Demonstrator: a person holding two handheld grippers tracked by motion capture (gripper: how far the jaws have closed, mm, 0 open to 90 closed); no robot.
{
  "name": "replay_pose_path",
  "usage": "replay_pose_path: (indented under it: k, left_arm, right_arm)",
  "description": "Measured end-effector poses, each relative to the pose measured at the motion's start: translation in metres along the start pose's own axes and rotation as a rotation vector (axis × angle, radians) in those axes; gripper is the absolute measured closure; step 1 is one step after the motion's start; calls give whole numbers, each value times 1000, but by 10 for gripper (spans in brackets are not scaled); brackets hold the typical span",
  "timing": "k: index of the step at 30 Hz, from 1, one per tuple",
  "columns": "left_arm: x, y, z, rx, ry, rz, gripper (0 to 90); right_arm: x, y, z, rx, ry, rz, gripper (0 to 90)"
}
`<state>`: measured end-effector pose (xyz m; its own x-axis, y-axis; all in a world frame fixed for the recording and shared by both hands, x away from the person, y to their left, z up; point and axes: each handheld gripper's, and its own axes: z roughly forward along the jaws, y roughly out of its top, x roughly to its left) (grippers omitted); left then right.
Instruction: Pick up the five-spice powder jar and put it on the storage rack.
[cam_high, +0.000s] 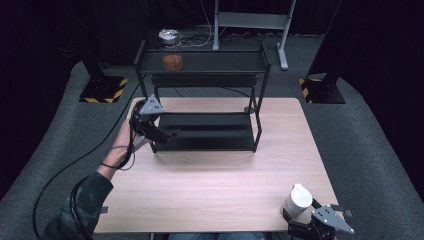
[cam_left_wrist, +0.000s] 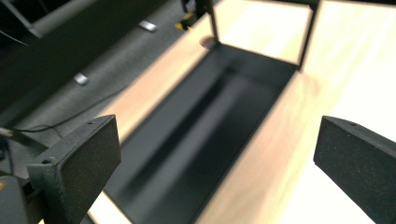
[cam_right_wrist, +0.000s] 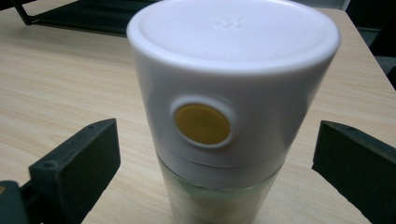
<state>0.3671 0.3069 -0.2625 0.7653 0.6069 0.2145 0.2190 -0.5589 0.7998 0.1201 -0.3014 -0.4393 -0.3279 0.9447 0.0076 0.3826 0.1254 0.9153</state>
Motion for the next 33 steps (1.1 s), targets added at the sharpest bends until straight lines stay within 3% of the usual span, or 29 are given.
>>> replay_pose_path:
  k: [4,8,11,13,16,19,33]
  left_arm:
    - [-22,-22,15,39,-26,6,1]
    - [-42,-47,40,114,-72,3,0]
    - [-53,-61,50,133,-75,-5,1]
    - [-68,-76,63,170,-71,-7,1]
    - [-76,-87,74,197,-93,-18,1]
    - [-80,-98,81,200,-120,-48,1]
    - [-84,-125,88,184,-137,-152,2]
  right_arm:
    - [-1,-1,0,-2,0,1,0]
    - [-1,-1,1,-1,4,0,0]
    - [-2,-2,1,-1,3,7,0]
    - [-2,-2,1,0,2,4,0]
    - [-2,-2,1,2,3,6,0]
    - [-2,-2,1,2,1,4,0]
    - [-3,-3,-1,-7,-9,8,0]
